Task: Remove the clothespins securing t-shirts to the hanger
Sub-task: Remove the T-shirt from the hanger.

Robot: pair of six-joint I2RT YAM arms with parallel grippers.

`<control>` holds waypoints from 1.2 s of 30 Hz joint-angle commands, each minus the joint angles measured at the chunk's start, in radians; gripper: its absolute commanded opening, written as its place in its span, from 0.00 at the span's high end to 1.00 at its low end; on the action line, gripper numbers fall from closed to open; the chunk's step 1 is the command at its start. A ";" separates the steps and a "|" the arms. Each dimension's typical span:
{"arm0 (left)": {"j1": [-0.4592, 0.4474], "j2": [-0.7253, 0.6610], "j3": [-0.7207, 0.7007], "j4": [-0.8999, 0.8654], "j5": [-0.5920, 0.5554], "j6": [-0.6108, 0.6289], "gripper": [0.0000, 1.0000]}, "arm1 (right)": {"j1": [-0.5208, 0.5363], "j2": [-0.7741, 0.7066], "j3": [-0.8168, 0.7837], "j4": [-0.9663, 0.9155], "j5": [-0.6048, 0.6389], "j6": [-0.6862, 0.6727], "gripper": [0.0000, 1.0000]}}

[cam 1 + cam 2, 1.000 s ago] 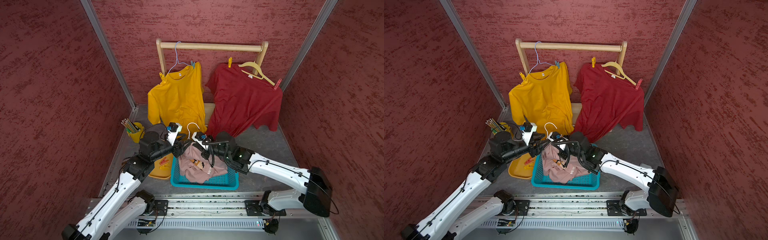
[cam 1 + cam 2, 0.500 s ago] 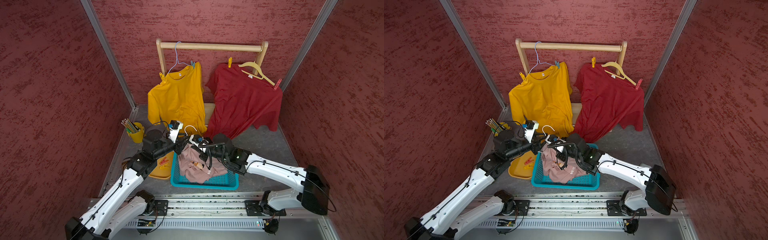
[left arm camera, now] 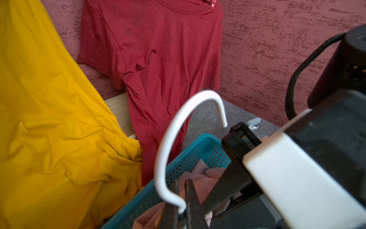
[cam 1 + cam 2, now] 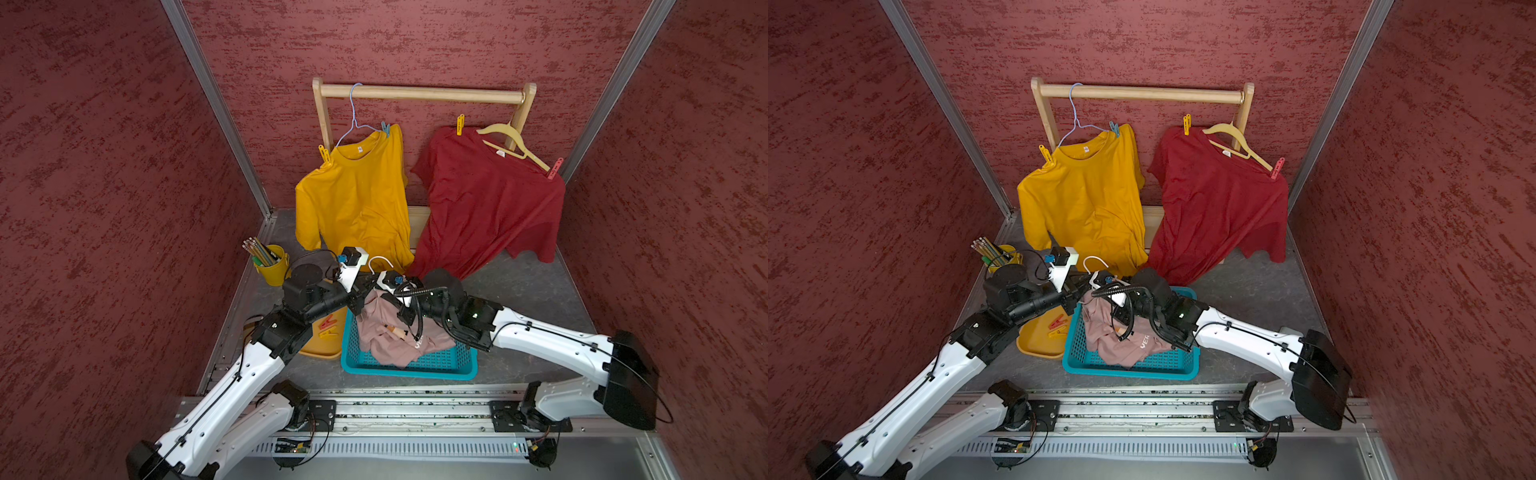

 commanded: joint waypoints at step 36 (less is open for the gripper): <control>0.007 -0.242 0.115 -0.211 -0.136 0.296 1.00 | 0.008 -0.130 -0.060 -0.145 0.075 0.071 0.76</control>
